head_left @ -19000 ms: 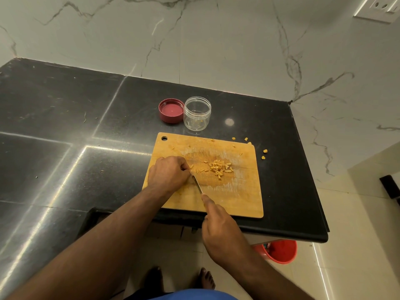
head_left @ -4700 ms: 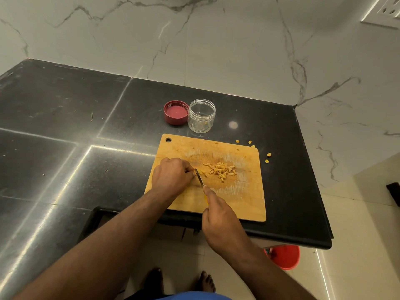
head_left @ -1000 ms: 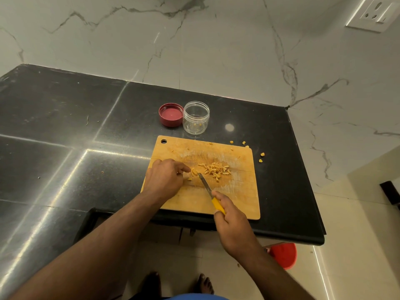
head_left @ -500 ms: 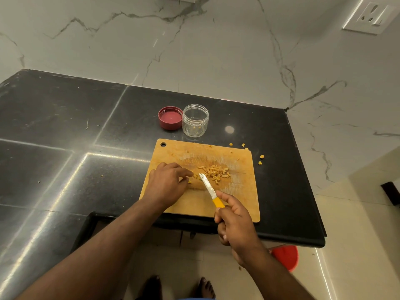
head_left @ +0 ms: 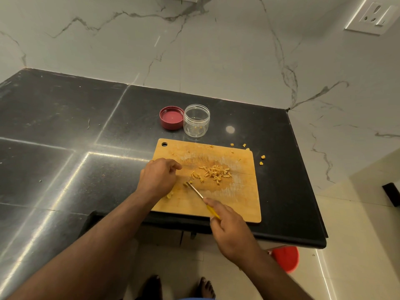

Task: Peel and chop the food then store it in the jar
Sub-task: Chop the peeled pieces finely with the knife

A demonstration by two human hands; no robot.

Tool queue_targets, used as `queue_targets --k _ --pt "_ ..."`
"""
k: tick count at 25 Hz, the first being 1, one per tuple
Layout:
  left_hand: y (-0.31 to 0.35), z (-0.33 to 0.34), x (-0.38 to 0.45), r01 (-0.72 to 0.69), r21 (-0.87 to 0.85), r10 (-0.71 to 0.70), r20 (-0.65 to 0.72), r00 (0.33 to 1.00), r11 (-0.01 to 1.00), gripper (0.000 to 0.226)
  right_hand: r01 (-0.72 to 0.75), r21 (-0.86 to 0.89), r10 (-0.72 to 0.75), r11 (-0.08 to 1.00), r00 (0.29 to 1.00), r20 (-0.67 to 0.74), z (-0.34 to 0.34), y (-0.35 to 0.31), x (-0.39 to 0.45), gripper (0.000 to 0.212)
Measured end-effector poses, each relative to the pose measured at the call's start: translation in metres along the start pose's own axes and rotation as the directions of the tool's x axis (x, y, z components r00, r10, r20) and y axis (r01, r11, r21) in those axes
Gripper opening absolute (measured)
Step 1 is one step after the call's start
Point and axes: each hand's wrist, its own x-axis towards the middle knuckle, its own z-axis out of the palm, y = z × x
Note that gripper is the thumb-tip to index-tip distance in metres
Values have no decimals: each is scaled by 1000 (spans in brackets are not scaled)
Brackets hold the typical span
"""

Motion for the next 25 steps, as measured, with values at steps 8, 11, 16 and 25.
queue_targets --k 8,11,16,25 --pt "-21 -8 -1 66 -109 -54 112 992 992 26 -68 -30 63 997 988 -142 -3 13 -2 50" --pt "-21 -9 -2 70 -109 -57 117 992 992 26 0 -25 -1 1000 998 -58 3 6 5 50" --pt "-20 -12 -4 63 -114 -49 117 992 992 23 -20 -29 19 999 998 -53 5 6 16 50" --pt "-21 -16 -3 90 -143 -71 132 989 986 23 -19 35 21 999 999 -44 5 11 15 50"
